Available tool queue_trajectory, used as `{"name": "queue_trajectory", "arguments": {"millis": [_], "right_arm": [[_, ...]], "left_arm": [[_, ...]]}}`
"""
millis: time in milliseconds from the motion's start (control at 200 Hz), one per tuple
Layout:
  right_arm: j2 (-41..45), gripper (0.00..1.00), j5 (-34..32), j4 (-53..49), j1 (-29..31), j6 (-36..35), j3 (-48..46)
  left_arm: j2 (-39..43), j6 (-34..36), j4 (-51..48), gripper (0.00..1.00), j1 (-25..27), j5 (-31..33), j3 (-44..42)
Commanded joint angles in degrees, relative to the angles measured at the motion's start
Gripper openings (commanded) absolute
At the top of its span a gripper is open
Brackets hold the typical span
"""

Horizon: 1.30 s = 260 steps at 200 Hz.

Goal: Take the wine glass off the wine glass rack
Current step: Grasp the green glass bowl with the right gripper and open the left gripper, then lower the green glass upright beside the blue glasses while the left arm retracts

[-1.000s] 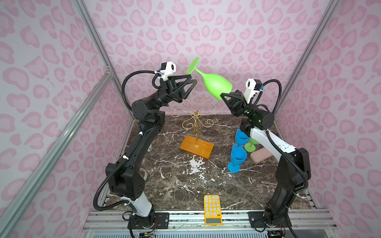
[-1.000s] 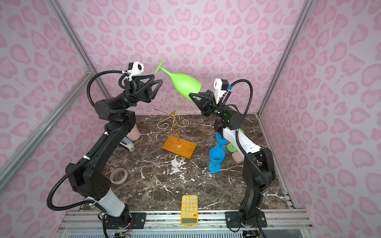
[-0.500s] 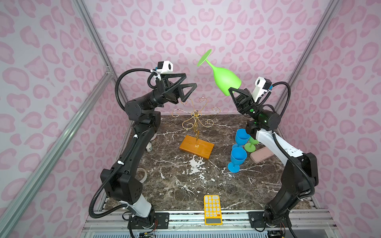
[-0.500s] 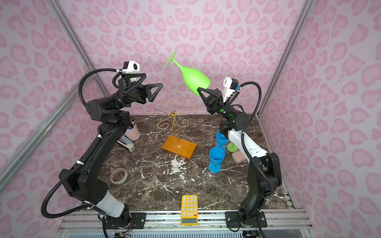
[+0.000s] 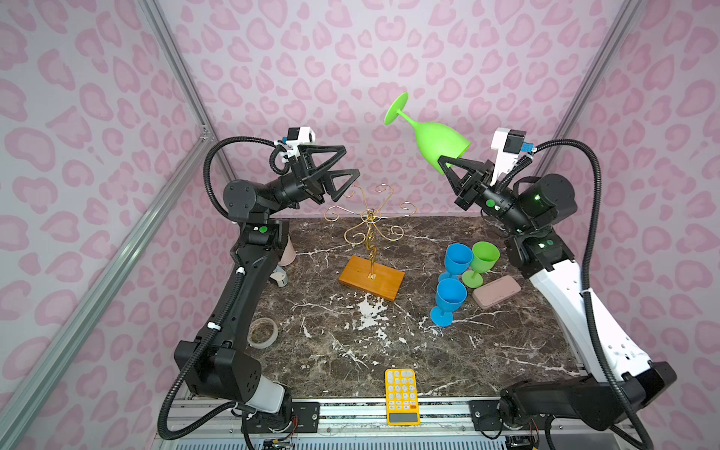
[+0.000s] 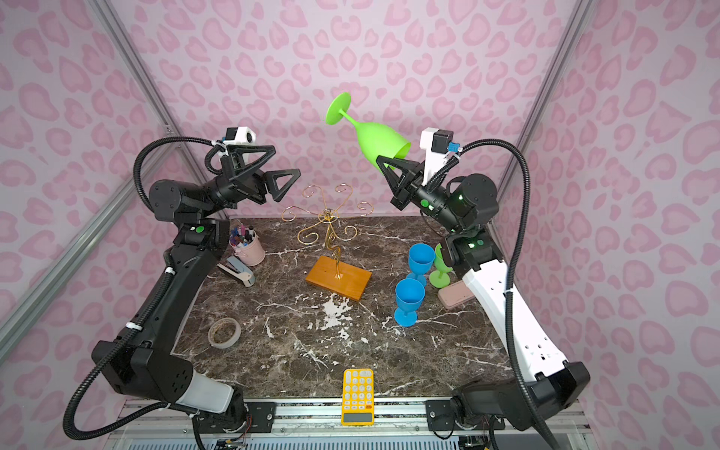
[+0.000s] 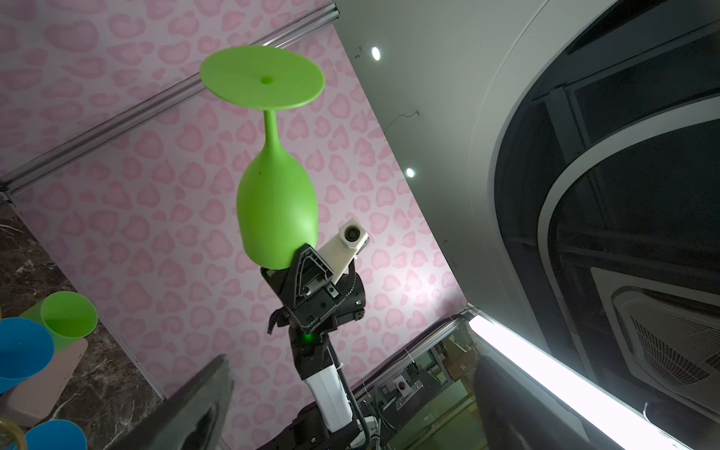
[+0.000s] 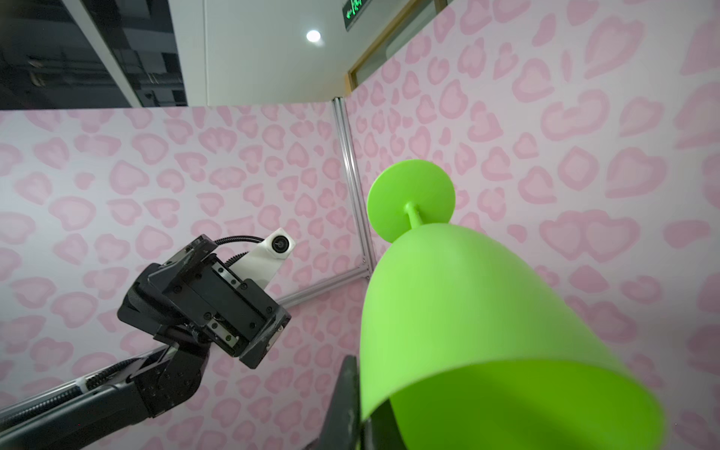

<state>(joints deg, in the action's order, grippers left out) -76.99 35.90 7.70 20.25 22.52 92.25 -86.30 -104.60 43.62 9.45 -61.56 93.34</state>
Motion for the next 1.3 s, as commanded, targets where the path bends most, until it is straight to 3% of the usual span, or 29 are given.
{"name": "queue_trajectory", "arguments": {"millis": [0,205,430,850,1295], "right_arm": [[1.35,0.0,-6.23,-24.23,0.14,-9.48,2.83],[1.58,0.0,-15.67,-43.54,0.14,-14.29,9.83],[-8.41,0.0,-19.02,-60.03,0.52,-18.13,22.58],[-11.76,0.0,-28.68,-66.28,2.41,-20.01,18.75],[-28.39,0.0,-32.81,-78.37,5.09,-22.36,27.84]], "left_arm": [[2.12,9.16,-2.93,0.97,-0.82,-0.25,0.28],[6.24,25.02,-16.79,0.97,-2.09,1.16,1.23],[10.88,34.94,-23.64,0.97,-5.5,3.78,-2.27],[20.31,56.96,-45.06,0.97,-12.05,13.09,-6.25],[26.8,73.47,-58.81,0.97,-14.21,25.9,-8.53]]}}
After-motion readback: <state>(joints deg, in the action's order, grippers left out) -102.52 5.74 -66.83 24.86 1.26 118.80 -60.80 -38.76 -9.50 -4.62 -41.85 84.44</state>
